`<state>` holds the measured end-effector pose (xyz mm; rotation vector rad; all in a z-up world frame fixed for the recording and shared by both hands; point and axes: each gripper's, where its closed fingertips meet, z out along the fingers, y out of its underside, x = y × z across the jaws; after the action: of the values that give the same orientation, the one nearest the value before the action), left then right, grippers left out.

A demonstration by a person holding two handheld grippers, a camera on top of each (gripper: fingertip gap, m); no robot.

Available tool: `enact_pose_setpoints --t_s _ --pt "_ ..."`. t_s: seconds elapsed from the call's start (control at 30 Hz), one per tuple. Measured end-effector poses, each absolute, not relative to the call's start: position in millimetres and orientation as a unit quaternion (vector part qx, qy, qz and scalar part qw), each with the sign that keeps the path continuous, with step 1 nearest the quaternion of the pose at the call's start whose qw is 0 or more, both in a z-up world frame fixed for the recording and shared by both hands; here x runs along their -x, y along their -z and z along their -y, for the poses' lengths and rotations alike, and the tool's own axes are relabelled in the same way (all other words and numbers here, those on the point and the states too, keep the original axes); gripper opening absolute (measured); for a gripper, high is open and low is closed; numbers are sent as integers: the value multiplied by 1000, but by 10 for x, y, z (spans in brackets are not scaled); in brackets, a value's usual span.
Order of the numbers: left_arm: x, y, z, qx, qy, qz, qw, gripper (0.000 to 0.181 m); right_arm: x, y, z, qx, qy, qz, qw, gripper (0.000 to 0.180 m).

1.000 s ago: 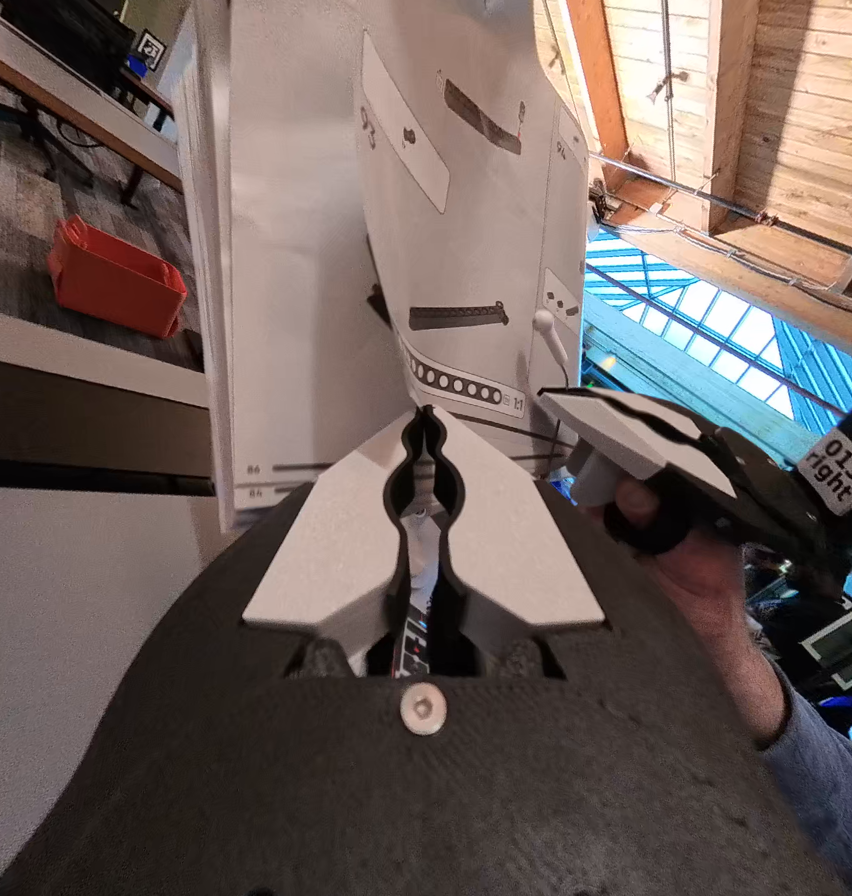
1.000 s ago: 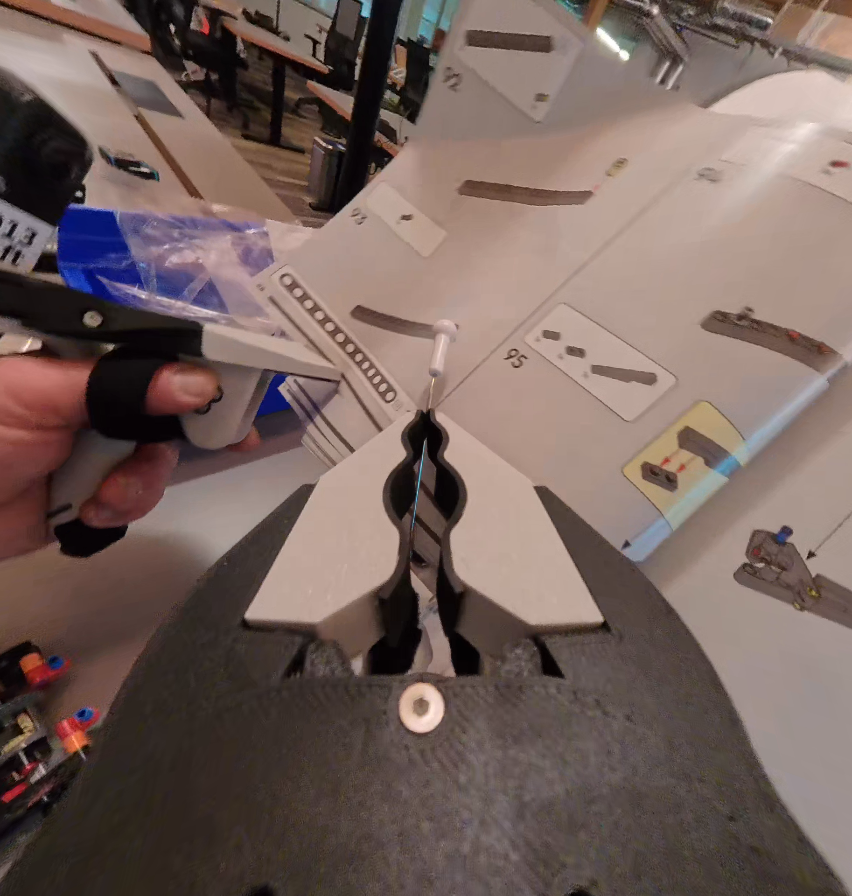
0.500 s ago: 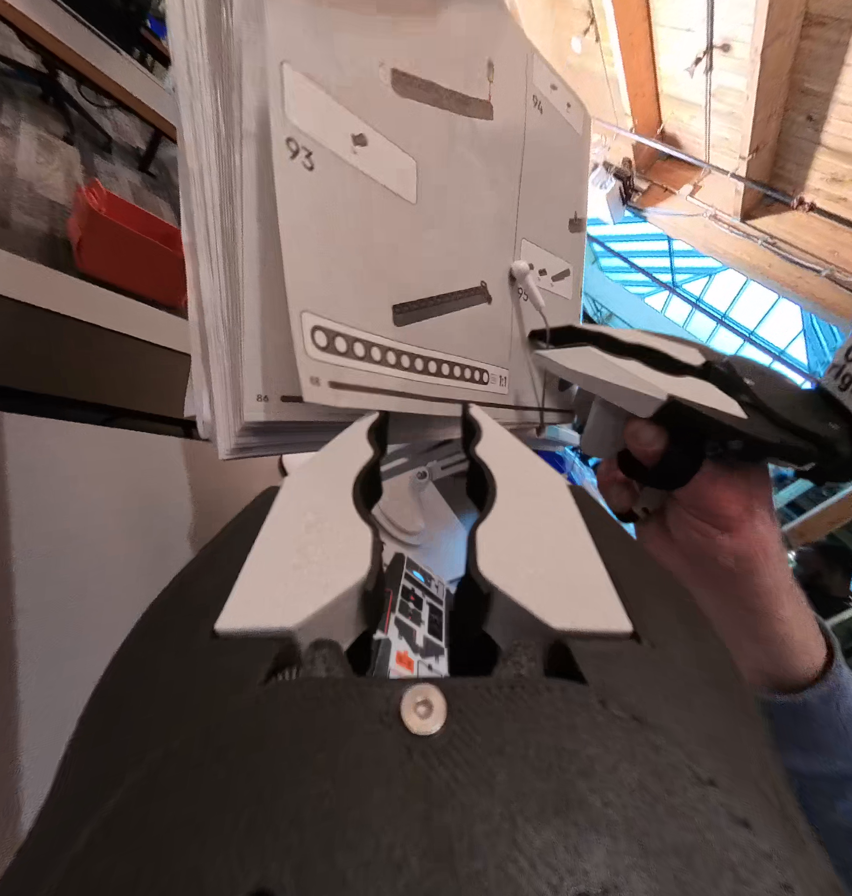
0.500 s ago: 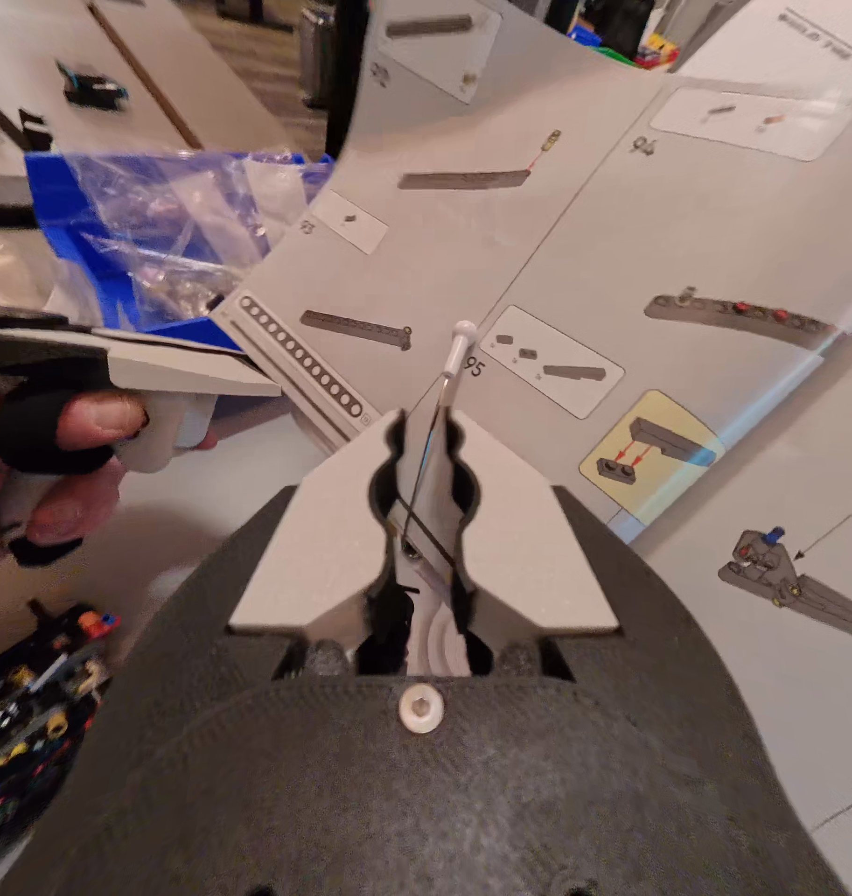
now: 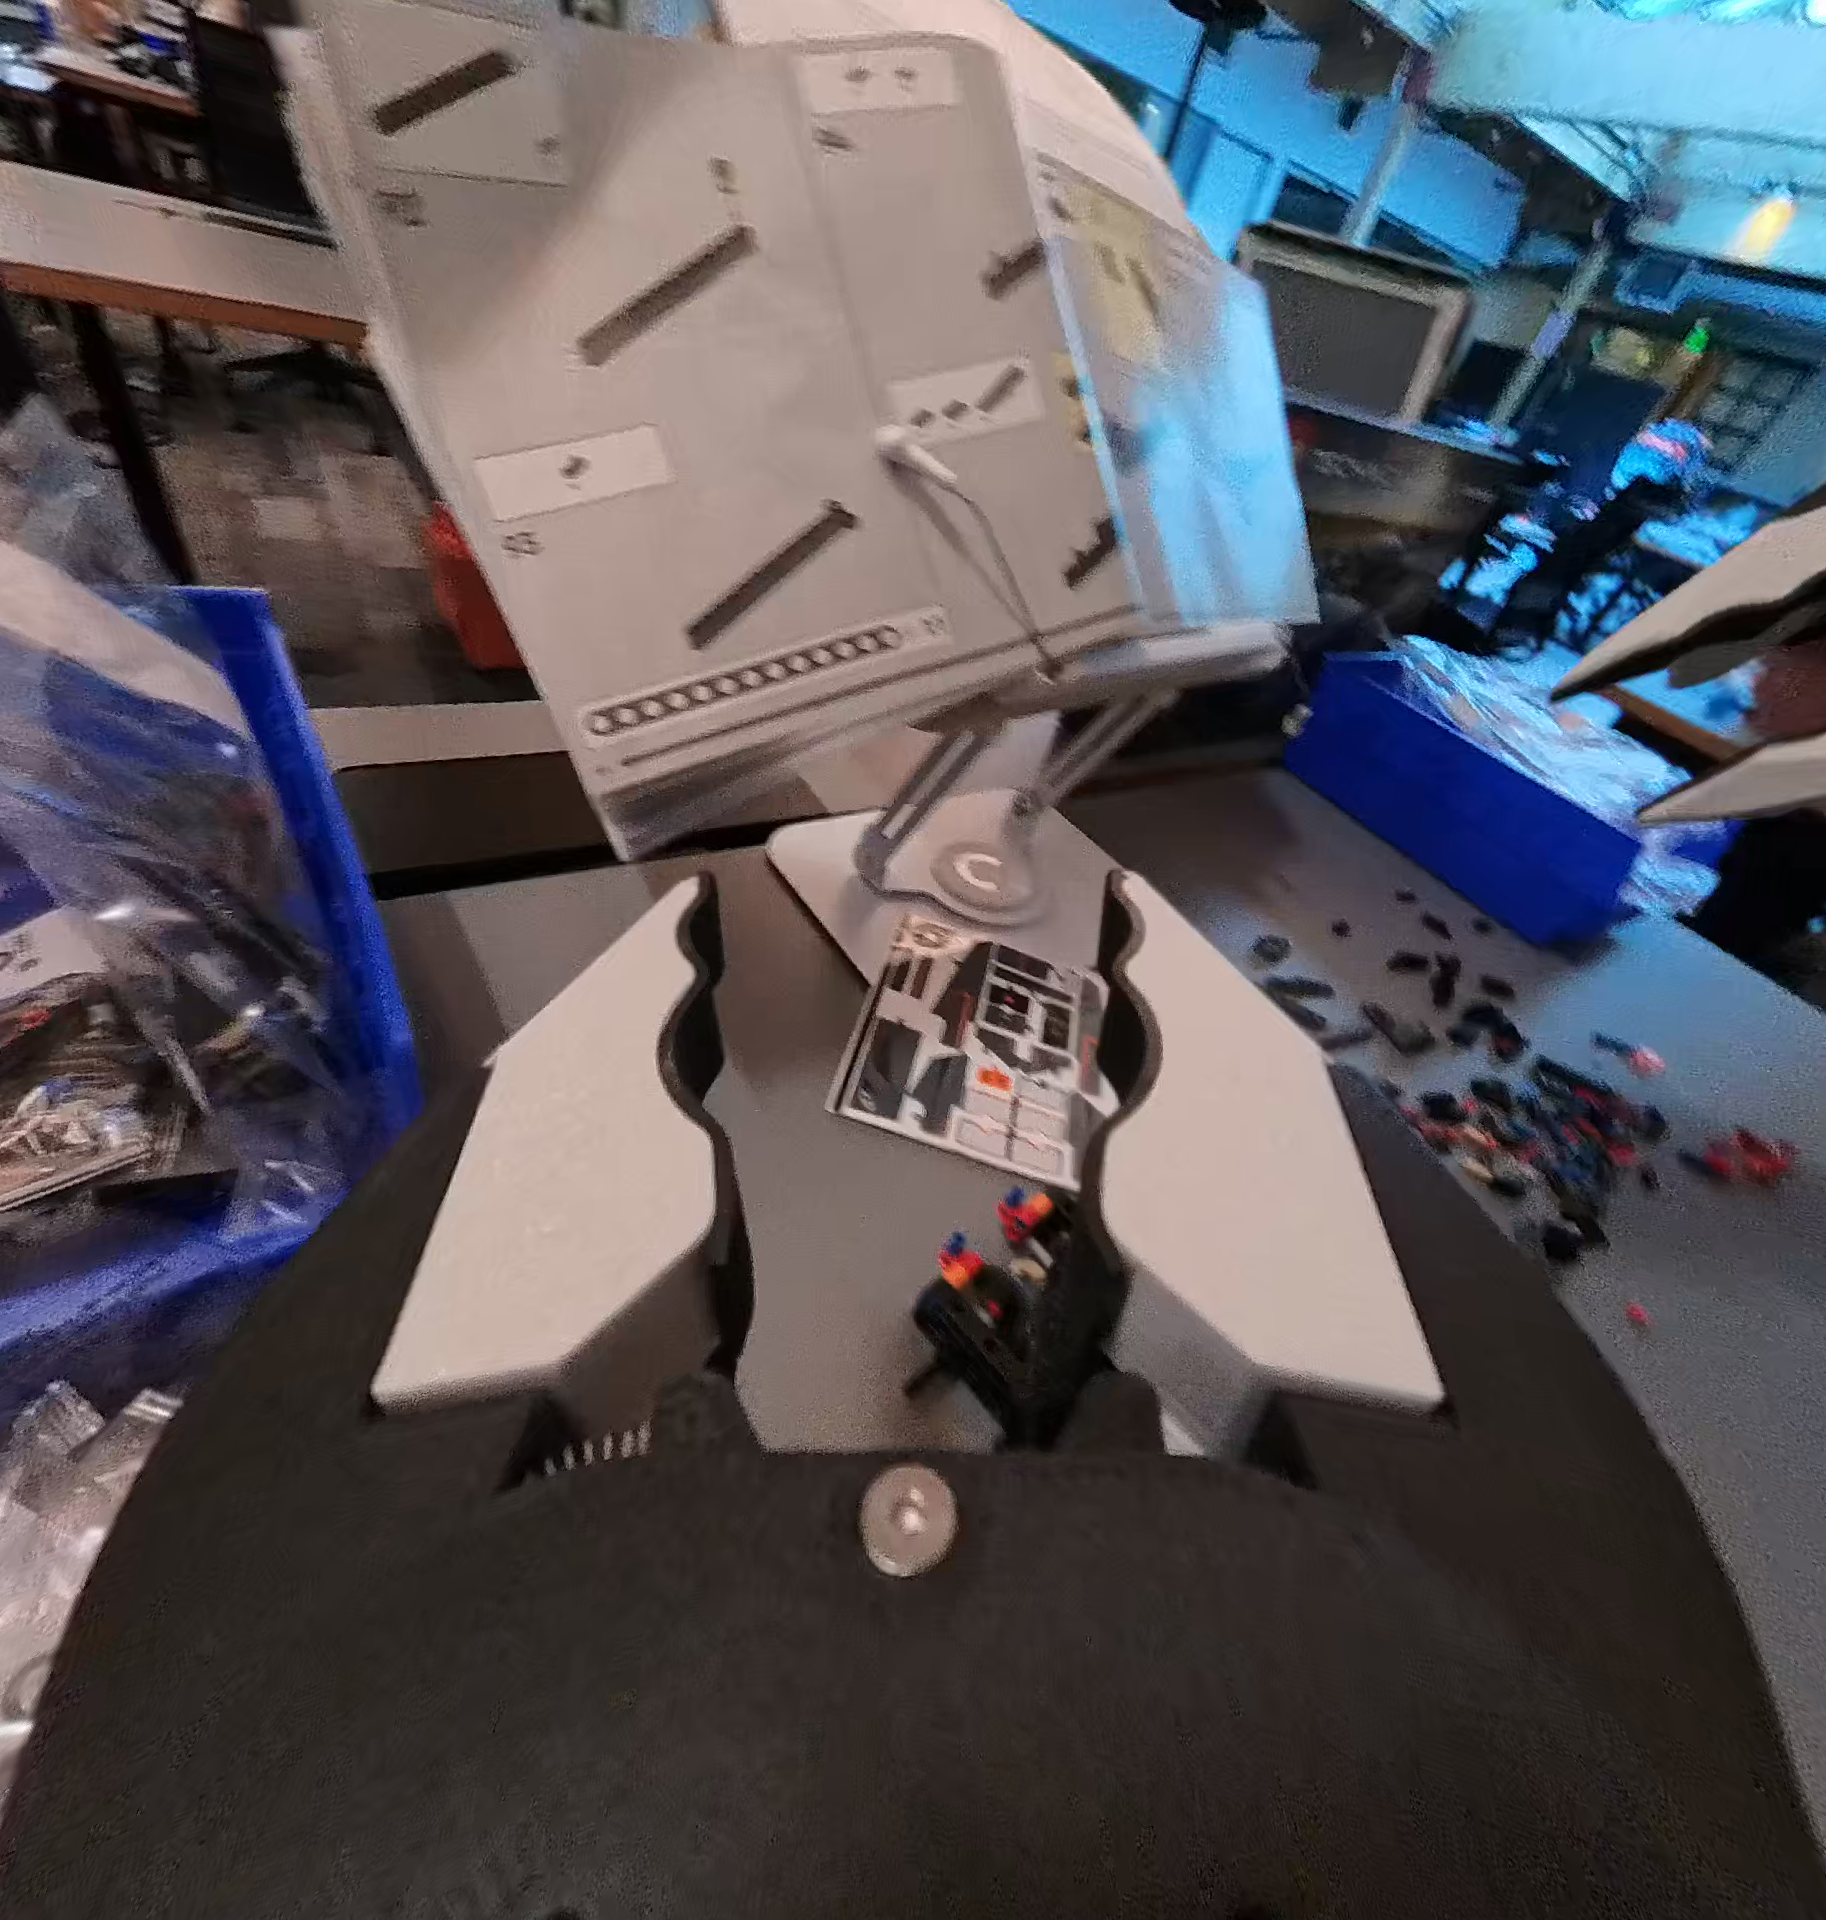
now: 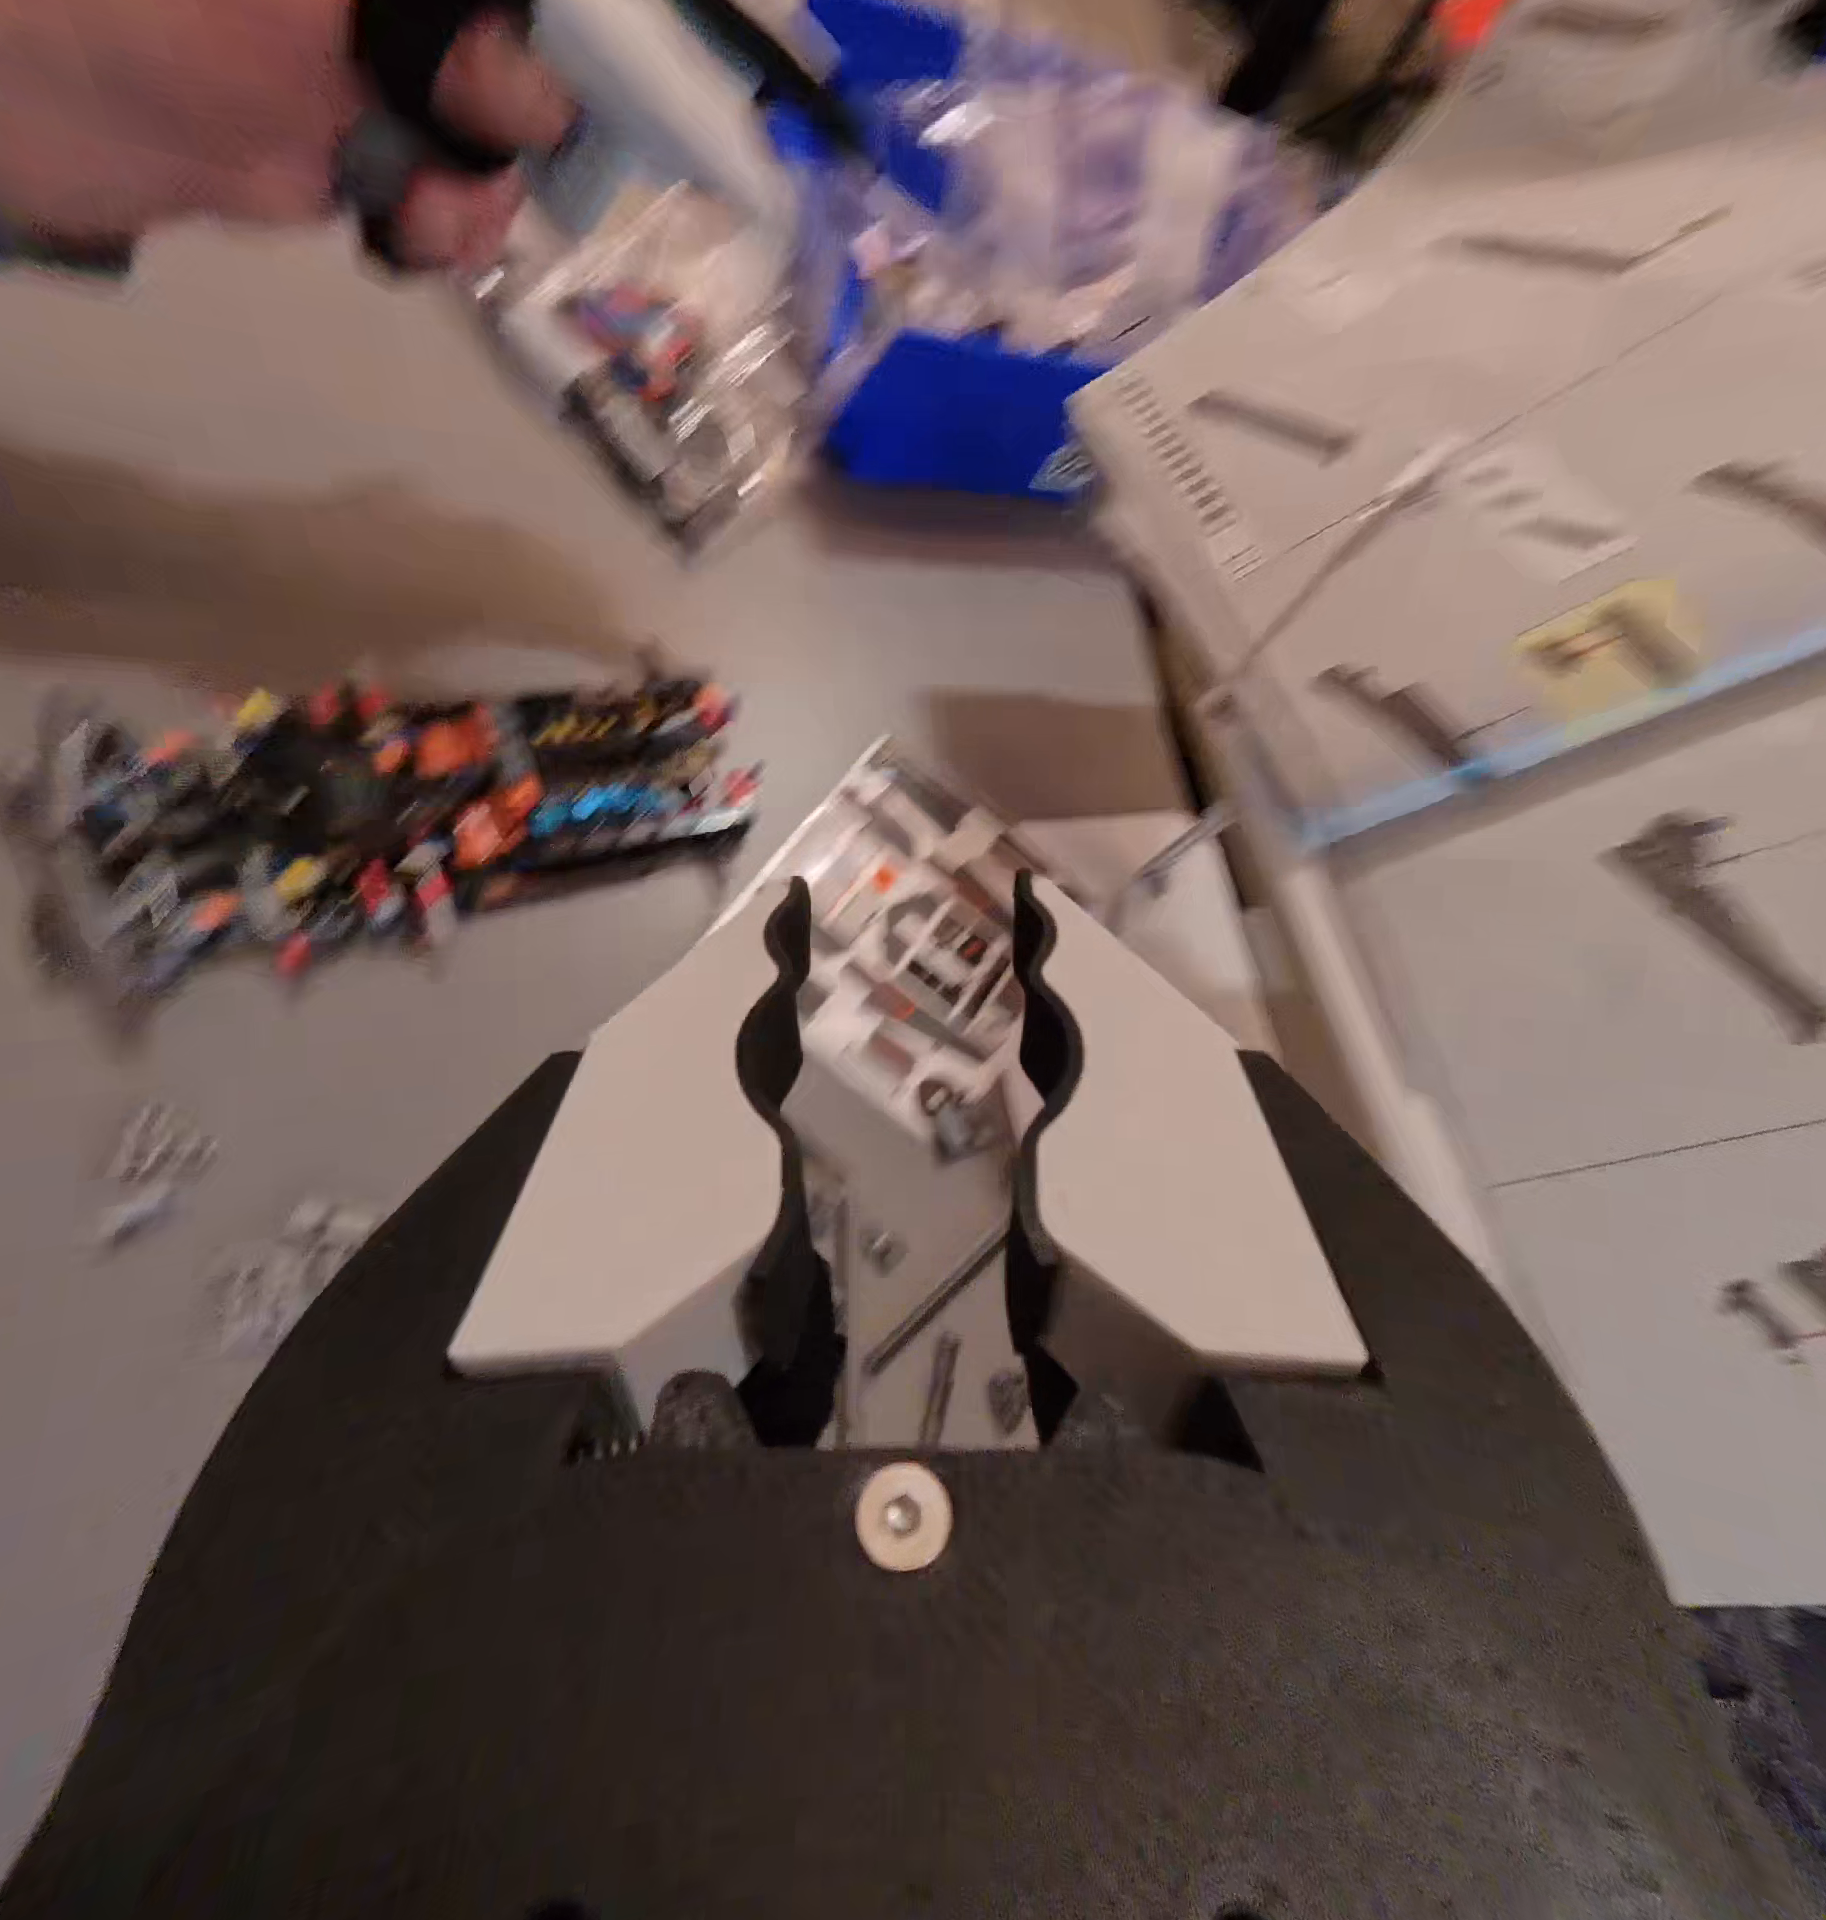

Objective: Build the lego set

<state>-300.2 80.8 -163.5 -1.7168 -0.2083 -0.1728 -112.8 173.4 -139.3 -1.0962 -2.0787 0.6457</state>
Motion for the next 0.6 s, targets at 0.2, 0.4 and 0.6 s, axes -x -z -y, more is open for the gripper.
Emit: enact_pose_setpoints --t_s 0.2,0.4,0.6 --pt "2205 1794 -581 797 76 -8 600 62 283 2304 -1998 482 -179 812 277 35" --pt "1670 2093 -482 832 74 -71 546 59 116 2945 -2664 617 -206 722 236 29" --pt "1466 2245 -509 843 81 -81 526 57 440 3389 -2898 655 -190 696 225 26"
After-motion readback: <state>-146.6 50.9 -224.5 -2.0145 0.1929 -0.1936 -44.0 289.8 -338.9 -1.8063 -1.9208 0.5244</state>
